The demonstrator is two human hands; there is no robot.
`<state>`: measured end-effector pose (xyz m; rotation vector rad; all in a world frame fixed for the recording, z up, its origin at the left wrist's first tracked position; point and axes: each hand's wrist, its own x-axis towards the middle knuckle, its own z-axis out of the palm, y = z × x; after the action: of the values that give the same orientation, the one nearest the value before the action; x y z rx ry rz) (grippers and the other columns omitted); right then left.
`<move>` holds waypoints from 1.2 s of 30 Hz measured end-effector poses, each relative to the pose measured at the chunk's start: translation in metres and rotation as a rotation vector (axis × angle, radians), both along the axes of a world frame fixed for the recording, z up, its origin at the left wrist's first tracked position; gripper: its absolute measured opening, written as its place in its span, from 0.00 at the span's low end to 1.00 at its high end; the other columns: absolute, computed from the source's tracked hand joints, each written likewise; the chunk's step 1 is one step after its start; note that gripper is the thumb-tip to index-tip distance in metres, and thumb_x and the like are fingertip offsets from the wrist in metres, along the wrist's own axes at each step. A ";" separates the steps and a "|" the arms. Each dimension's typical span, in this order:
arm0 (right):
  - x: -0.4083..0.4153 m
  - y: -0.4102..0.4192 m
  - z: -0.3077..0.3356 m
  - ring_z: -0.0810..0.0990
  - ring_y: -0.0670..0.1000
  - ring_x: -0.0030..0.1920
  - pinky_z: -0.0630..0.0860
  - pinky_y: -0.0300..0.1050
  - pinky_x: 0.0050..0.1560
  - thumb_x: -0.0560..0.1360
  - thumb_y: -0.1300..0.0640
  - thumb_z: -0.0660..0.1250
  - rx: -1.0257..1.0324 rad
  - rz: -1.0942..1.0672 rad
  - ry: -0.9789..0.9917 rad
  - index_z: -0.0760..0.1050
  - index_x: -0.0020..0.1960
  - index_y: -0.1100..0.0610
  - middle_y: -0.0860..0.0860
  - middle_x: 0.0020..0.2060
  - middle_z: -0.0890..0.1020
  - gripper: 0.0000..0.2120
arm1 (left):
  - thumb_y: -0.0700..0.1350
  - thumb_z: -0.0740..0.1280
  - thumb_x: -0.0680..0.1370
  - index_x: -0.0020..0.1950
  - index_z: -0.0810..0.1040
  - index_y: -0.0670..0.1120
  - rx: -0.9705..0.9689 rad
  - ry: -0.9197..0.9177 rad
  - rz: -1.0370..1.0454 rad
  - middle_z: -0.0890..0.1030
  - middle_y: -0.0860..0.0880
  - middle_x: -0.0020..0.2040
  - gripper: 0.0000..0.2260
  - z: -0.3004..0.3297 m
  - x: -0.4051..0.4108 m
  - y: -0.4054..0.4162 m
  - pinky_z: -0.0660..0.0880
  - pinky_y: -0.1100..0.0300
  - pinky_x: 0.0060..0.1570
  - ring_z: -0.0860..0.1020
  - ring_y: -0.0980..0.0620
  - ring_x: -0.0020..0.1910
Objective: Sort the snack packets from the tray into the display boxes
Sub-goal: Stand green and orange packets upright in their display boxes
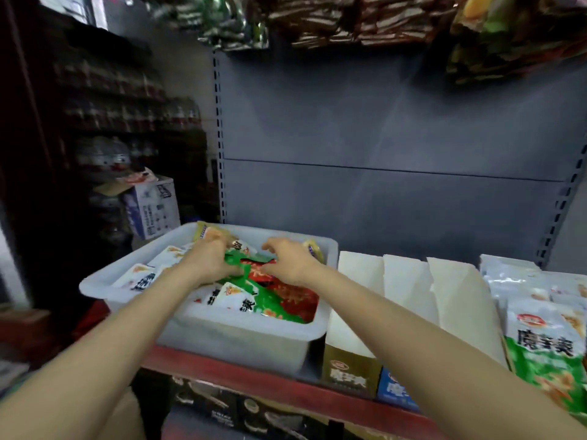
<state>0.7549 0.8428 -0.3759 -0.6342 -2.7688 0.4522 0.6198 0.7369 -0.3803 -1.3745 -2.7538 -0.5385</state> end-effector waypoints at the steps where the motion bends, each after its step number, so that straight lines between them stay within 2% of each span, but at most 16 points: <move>1: -0.011 0.002 0.000 0.70 0.59 0.66 0.67 0.49 0.64 0.76 0.51 0.66 -0.015 -0.001 -0.037 0.63 0.70 0.59 0.59 0.67 0.70 0.27 | 0.59 0.72 0.70 0.72 0.63 0.44 -0.105 0.007 0.030 0.64 0.42 0.72 0.37 -0.001 -0.009 -0.001 0.65 0.54 0.66 0.64 0.43 0.70; 3: -0.028 0.007 0.000 0.66 0.58 0.70 0.64 0.48 0.66 0.77 0.48 0.64 -0.056 -0.009 -0.105 0.57 0.74 0.59 0.58 0.71 0.64 0.32 | 0.66 0.71 0.66 0.77 0.55 0.49 -0.241 -0.020 0.084 0.56 0.43 0.76 0.47 -0.003 -0.023 -0.002 0.59 0.51 0.71 0.57 0.42 0.74; 6: -0.046 0.017 -0.005 0.59 0.56 0.74 0.59 0.47 0.71 0.78 0.46 0.61 -0.075 0.011 -0.271 0.48 0.77 0.59 0.56 0.75 0.57 0.35 | 0.70 0.69 0.63 0.77 0.50 0.50 -0.297 -0.072 0.078 0.52 0.45 0.78 0.51 -0.007 -0.034 0.003 0.57 0.49 0.73 0.53 0.43 0.76; 7: -0.050 0.019 -0.006 0.60 0.56 0.73 0.60 0.47 0.70 0.79 0.47 0.61 -0.070 0.029 -0.327 0.51 0.76 0.59 0.56 0.75 0.59 0.33 | 0.70 0.69 0.63 0.77 0.50 0.50 -0.303 -0.081 0.069 0.51 0.45 0.78 0.51 -0.007 -0.036 0.004 0.57 0.49 0.73 0.53 0.43 0.76; 9: -0.055 0.021 -0.007 0.69 0.56 0.67 0.66 0.47 0.66 0.78 0.48 0.62 -0.042 0.042 -0.362 0.64 0.72 0.58 0.56 0.69 0.70 0.26 | 0.70 0.69 0.63 0.77 0.51 0.51 -0.292 -0.099 0.058 0.52 0.45 0.78 0.51 -0.010 -0.038 0.005 0.57 0.49 0.72 0.54 0.44 0.76; 11: -0.055 0.021 -0.004 0.75 0.55 0.60 0.72 0.47 0.60 0.76 0.49 0.66 0.017 0.013 -0.271 0.75 0.64 0.59 0.55 0.61 0.78 0.21 | 0.70 0.70 0.62 0.77 0.55 0.51 -0.240 -0.102 0.058 0.56 0.46 0.77 0.50 -0.013 -0.038 0.004 0.60 0.51 0.71 0.58 0.44 0.74; 13: -0.053 0.022 -0.003 0.78 0.54 0.56 0.74 0.47 0.58 0.74 0.51 0.69 0.059 -0.016 -0.184 0.78 0.60 0.60 0.56 0.56 0.81 0.17 | 0.70 0.70 0.62 0.75 0.58 0.52 -0.178 -0.071 0.077 0.61 0.47 0.75 0.48 -0.014 -0.036 0.003 0.63 0.52 0.68 0.62 0.45 0.73; 19: -0.046 0.022 -0.010 0.76 0.55 0.59 0.72 0.44 0.58 0.75 0.53 0.68 -0.050 -0.025 -0.113 0.77 0.61 0.59 0.55 0.59 0.79 0.17 | 0.69 0.69 0.64 0.74 0.62 0.52 -0.115 -0.026 0.065 0.66 0.48 0.73 0.43 -0.014 -0.029 -0.001 0.64 0.52 0.67 0.65 0.46 0.71; 24: -0.048 0.021 -0.014 0.75 0.57 0.59 0.72 0.47 0.57 0.76 0.56 0.66 0.001 0.002 -0.114 0.72 0.60 0.59 0.57 0.59 0.78 0.14 | 0.69 0.70 0.64 0.72 0.66 0.52 -0.066 -0.036 0.048 0.69 0.48 0.71 0.41 -0.015 -0.030 -0.001 0.67 0.52 0.65 0.67 0.46 0.69; 26: -0.050 0.021 -0.014 0.77 0.57 0.56 0.75 0.48 0.55 0.75 0.54 0.66 0.103 -0.018 -0.111 0.76 0.59 0.57 0.57 0.55 0.80 0.14 | 0.68 0.69 0.65 0.71 0.67 0.51 -0.039 -0.042 0.041 0.70 0.47 0.70 0.39 -0.015 -0.031 -0.001 0.68 0.51 0.64 0.68 0.46 0.68; 28: -0.050 0.021 -0.012 0.79 0.57 0.52 0.76 0.46 0.48 0.74 0.54 0.65 0.177 -0.022 -0.102 0.81 0.54 0.54 0.55 0.50 0.82 0.11 | 0.67 0.67 0.68 0.69 0.70 0.48 0.042 -0.062 0.039 0.72 0.46 0.68 0.35 -0.015 -0.031 0.000 0.69 0.51 0.63 0.69 0.46 0.67; 31: -0.046 0.019 -0.007 0.79 0.57 0.44 0.71 0.45 0.38 0.74 0.57 0.63 0.203 -0.067 -0.049 0.82 0.45 0.57 0.55 0.40 0.81 0.09 | 0.61 0.65 0.74 0.66 0.72 0.46 0.195 -0.076 0.067 0.74 0.44 0.65 0.27 -0.013 -0.032 0.000 0.70 0.52 0.60 0.70 0.43 0.65; 33: -0.043 0.014 -0.006 0.76 0.60 0.40 0.66 0.45 0.35 0.74 0.59 0.62 0.249 -0.138 0.017 0.77 0.41 0.60 0.55 0.33 0.76 0.08 | 0.56 0.65 0.76 0.63 0.74 0.44 0.279 -0.075 0.077 0.76 0.41 0.61 0.21 -0.011 -0.030 0.000 0.71 0.54 0.56 0.72 0.42 0.61; 34: -0.042 0.012 -0.005 0.75 0.61 0.40 0.66 0.45 0.35 0.73 0.59 0.61 0.273 -0.169 0.064 0.76 0.41 0.61 0.55 0.33 0.75 0.07 | 0.55 0.65 0.77 0.59 0.75 0.43 0.324 -0.092 0.082 0.77 0.40 0.55 0.17 -0.009 -0.028 0.000 0.71 0.55 0.51 0.74 0.42 0.56; 36: -0.040 0.003 -0.003 0.77 0.62 0.42 0.67 0.45 0.36 0.74 0.58 0.60 0.326 -0.154 0.161 0.78 0.45 0.60 0.57 0.36 0.79 0.09 | 0.54 0.64 0.78 0.51 0.76 0.40 0.424 -0.186 0.107 0.77 0.42 0.45 0.17 -0.006 -0.026 0.000 0.69 0.57 0.42 0.75 0.45 0.48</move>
<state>0.7145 0.8462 -0.3789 -0.6889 -2.5379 0.0158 0.5941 0.7368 -0.3862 -1.1202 -2.6062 -1.2118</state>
